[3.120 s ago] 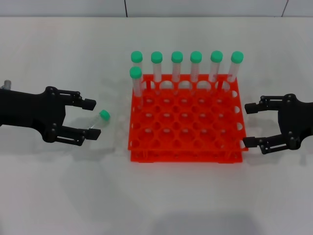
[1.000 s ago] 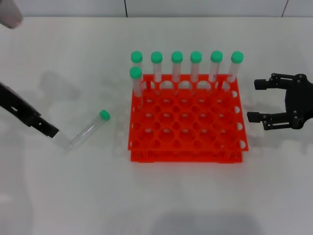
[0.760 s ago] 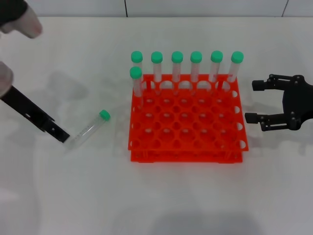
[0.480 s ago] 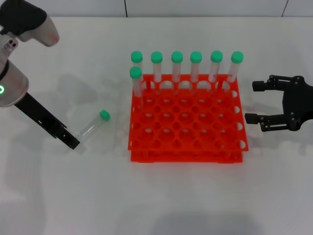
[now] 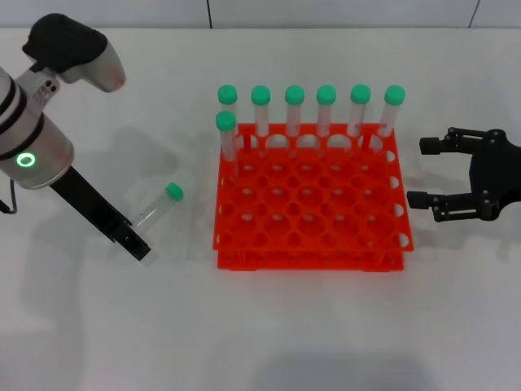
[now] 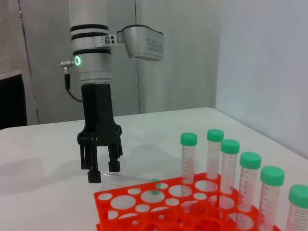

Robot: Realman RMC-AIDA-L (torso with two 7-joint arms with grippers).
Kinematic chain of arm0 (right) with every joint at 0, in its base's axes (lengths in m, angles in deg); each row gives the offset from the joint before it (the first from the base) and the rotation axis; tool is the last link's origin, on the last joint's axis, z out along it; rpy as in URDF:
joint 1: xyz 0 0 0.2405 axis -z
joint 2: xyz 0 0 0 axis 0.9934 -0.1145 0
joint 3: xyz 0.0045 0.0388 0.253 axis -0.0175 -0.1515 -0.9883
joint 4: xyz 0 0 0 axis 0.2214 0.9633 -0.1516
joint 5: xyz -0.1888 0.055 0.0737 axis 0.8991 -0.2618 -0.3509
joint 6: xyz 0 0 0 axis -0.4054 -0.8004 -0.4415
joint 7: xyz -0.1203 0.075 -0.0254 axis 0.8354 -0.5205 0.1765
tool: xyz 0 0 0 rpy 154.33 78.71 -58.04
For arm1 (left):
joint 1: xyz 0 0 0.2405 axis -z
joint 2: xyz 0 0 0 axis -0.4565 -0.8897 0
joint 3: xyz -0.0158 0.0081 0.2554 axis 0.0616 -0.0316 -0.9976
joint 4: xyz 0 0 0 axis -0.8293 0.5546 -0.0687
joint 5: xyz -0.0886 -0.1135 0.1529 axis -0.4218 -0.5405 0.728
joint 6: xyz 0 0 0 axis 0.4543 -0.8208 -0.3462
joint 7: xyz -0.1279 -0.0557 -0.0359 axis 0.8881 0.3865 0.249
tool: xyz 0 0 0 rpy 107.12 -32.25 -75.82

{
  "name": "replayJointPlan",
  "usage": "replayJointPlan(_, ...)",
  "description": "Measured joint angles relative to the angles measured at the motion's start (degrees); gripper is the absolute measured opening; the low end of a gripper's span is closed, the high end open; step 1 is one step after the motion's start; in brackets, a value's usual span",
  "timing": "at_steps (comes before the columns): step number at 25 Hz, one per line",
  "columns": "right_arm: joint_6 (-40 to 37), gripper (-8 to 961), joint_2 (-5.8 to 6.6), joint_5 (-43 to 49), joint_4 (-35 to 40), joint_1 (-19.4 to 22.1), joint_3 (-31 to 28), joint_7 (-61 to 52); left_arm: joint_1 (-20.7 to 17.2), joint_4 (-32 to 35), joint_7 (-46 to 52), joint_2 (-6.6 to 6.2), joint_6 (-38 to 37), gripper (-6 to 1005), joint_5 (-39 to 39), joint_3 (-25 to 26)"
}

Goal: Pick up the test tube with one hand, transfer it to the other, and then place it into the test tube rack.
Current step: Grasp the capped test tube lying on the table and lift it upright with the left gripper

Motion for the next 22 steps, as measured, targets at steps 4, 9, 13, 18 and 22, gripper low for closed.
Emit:
replayJointPlan(4,0.0,842,-0.04,0.0,-0.1,0.0,0.0,0.0,0.3,-0.1,0.8,0.24,0.2,697,0.3,-0.3)
replayJointPlan(9,0.0,842,-0.04,0.1,-0.1,0.1,0.0,0.0,0.4,-0.1,3.0,0.28,1.5,578,0.9,-2.8)
replayJointPlan(13,0.0,842,-0.02,0.0,-0.1,0.3,0.0,0.0,0.4,-0.6,3.7,0.28,1.6,459,1.3,-3.7)
replayJointPlan(18,0.0,842,-0.02,-0.1,0.0,0.4,0.0,0.1,0.5,-1.1,4.4,0.26,2.4,439,1.3,-4.1)
replayJointPlan(22,0.0,842,-0.19,0.0,0.0,0.4,0.0,0.1,0.6,-1.5,4.7,0.21,2.9,432,1.3,-4.4)
